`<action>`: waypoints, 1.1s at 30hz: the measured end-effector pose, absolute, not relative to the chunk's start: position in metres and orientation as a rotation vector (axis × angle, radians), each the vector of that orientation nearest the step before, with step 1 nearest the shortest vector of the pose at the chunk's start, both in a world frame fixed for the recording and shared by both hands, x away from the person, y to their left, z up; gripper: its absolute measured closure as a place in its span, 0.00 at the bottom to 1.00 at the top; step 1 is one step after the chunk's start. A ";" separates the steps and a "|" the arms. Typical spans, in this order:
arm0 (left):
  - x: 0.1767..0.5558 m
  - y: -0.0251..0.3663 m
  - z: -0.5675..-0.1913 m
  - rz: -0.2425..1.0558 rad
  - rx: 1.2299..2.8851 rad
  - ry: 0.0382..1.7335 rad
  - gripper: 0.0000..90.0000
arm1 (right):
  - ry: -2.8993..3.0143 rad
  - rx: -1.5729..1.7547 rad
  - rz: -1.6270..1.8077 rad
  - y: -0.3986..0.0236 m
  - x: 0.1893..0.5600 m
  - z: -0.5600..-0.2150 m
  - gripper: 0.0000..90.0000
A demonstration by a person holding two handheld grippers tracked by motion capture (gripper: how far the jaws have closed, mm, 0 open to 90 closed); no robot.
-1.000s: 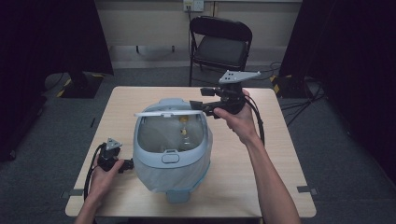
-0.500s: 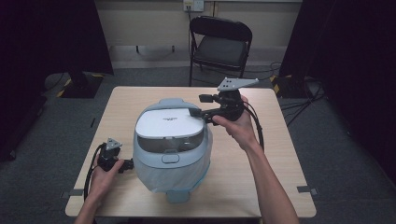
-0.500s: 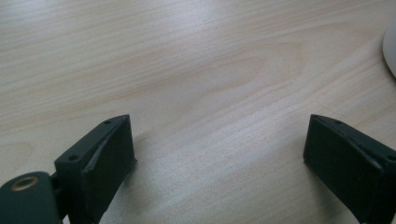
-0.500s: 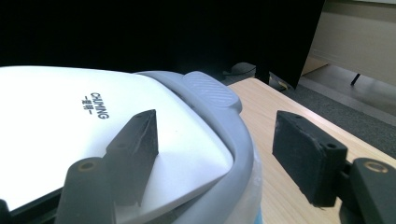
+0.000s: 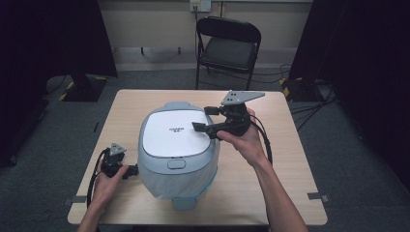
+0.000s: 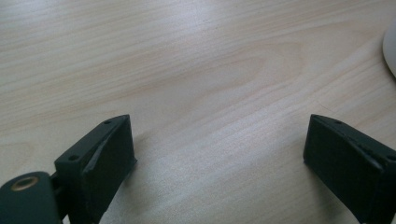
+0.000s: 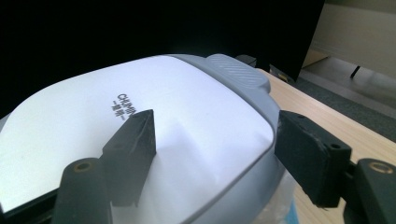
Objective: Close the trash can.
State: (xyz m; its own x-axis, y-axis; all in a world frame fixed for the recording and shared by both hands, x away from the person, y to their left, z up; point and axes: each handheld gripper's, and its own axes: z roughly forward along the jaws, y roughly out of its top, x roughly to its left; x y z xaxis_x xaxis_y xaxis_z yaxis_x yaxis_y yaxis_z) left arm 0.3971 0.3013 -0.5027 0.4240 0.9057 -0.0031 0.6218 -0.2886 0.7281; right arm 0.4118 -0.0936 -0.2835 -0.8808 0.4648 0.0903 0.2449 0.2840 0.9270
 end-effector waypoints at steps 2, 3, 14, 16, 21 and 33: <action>0.397 0.301 -0.503 0.552 2.020 1.287 0.09 | 2.351 0.651 1.630 -0.091 0.406 -0.283 0.30; 0.397 0.301 -0.503 0.552 2.020 1.287 0.09 | 2.352 0.648 1.629 -0.090 0.405 -0.282 0.30; 0.397 0.301 -0.503 0.552 2.019 1.287 0.09 | 2.368 0.557 1.642 -0.072 0.381 -0.282 0.31; 0.397 0.301 -0.503 0.552 2.020 1.287 0.09 | 2.379 0.540 1.634 -0.069 0.376 -0.281 0.31; 0.397 0.301 -0.503 0.553 2.021 1.288 0.09 | 2.399 0.504 1.610 -0.061 0.364 -0.279 0.31; 0.397 0.301 -0.503 0.553 2.018 1.291 0.09 | 2.385 0.443 1.566 -0.054 0.348 -0.282 0.33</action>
